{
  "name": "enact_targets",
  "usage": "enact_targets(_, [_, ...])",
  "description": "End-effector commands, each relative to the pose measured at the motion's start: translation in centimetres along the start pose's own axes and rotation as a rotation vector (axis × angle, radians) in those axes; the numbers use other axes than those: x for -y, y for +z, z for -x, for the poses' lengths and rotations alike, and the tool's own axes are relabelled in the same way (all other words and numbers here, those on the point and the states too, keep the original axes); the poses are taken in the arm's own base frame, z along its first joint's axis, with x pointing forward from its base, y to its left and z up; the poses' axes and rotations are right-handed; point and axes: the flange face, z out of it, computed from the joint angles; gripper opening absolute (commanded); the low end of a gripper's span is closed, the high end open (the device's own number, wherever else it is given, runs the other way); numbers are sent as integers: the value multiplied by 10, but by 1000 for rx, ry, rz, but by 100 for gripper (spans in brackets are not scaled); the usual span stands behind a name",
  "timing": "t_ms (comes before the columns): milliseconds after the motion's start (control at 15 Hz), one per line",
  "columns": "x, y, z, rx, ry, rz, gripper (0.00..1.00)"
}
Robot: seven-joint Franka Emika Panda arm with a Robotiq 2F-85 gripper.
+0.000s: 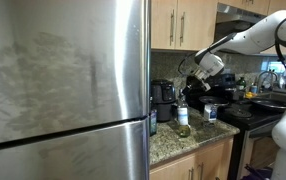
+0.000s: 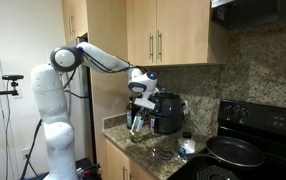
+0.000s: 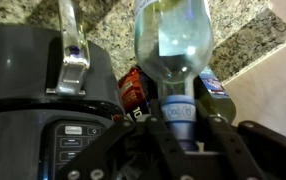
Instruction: Move the bottle of alcohol on the right to the left
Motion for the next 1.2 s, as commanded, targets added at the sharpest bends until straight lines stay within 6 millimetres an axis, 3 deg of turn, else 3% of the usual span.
enact_targets(0, [13,-10,-14,-144,-101,44,6])
enact_targets(200, [11,-13,-19,-257,-136,108,6])
enact_targets(267, [2,2,-14,-176,-114,61,22])
enact_targets(400, [0,0,-15,-209,-124,87,22])
enact_targets(467, [0,0,-15,-210,-124,90,6])
enact_targets(1133, [2,21,-19,-227,-417,-30,6])
